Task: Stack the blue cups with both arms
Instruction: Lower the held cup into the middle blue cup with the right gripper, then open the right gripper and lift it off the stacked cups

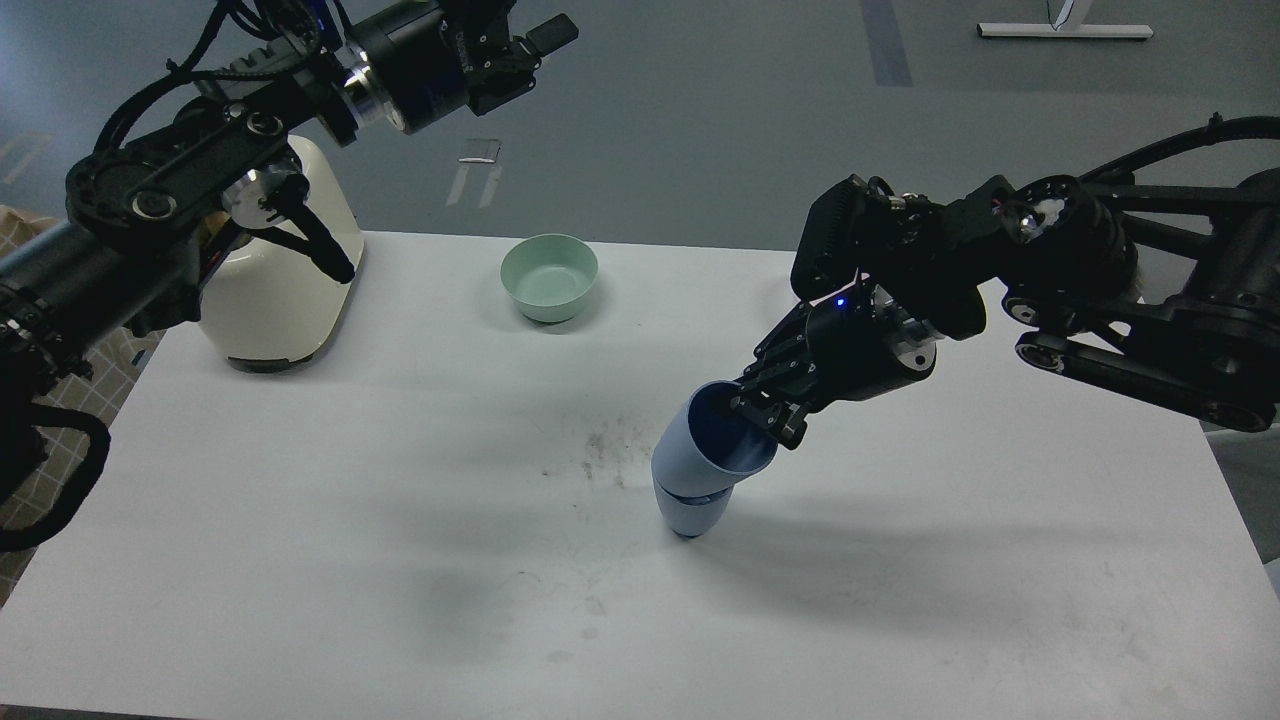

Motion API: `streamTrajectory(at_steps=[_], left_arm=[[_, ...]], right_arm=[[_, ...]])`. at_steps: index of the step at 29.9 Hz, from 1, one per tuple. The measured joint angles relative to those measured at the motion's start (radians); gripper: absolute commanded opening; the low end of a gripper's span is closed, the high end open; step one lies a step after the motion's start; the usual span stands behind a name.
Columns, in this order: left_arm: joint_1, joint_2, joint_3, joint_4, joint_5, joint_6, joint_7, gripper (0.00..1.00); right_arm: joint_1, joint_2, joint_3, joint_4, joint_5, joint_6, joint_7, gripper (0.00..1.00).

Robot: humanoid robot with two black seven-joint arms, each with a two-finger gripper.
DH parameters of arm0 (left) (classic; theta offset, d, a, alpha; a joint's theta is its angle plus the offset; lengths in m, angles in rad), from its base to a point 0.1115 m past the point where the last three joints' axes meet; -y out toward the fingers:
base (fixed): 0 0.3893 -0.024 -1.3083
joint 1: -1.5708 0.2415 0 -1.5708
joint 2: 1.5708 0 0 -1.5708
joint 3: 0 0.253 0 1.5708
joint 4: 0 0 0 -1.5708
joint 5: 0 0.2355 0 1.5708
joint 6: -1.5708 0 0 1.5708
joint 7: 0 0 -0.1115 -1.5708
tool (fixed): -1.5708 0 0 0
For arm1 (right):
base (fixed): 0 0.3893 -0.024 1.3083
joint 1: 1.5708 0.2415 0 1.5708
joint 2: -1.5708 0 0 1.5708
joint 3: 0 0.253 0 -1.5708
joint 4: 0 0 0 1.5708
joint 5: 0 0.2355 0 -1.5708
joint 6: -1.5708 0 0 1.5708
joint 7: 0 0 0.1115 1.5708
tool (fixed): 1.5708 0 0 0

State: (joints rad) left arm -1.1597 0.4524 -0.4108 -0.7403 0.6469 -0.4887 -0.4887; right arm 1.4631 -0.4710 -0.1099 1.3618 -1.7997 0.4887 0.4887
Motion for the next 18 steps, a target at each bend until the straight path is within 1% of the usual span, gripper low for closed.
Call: streamTrajectory(at_steps=[3,5,6,8,10,11,12,17,18], left_arm=[[0.000,0.000,0.000,0.000,0.000,0.000,0.000,0.96],[0.000,0.000,0.000,0.000,0.000,0.000,0.000,0.96],[0.000,0.000,0.000,0.000,0.000,0.000,0.000,0.96],[0.000,-0.001,0.000,0.000,0.000,0.000,0.000,0.96],[0.000,-0.001,0.000,0.000,0.000,0.000,0.000,0.96],[0.000,-0.001,0.000,0.000,0.000,0.000,0.000,0.96],[0.000,-0.001,0.000,0.000,0.000,0.000,0.000,0.96],[0.000,-0.003,-0.002,0.000,0.000,0.000,0.000,0.96],[0.000,-0.003,-0.002,0.000,0.000,0.000,0.000,0.96]], right_arm=[[0.000,0.000,0.000,0.000,0.000,0.000,0.000,0.00],[0.000,0.000,0.000,0.000,-0.001,0.000,0.000,0.07],[0.000,0.000,0.000,0.000,-0.002,0.000,0.000,0.13],[0.000,0.000,0.000,0.000,-0.002,0.000,0.000,0.19],[0.000,0.000,0.000,0.000,-0.003,0.000,0.000,0.30],[0.000,0.000,0.000,0.000,-0.003,0.000,0.000,0.32],[0.000,0.000,0.000,0.000,-0.003,0.000,0.000,0.36],[0.002,-0.001,0.000,-0.001,-0.003,0.000,0.000,0.44],[0.002,-0.001,0.001,-0.001,-0.003,0.000,0.000,0.48]])
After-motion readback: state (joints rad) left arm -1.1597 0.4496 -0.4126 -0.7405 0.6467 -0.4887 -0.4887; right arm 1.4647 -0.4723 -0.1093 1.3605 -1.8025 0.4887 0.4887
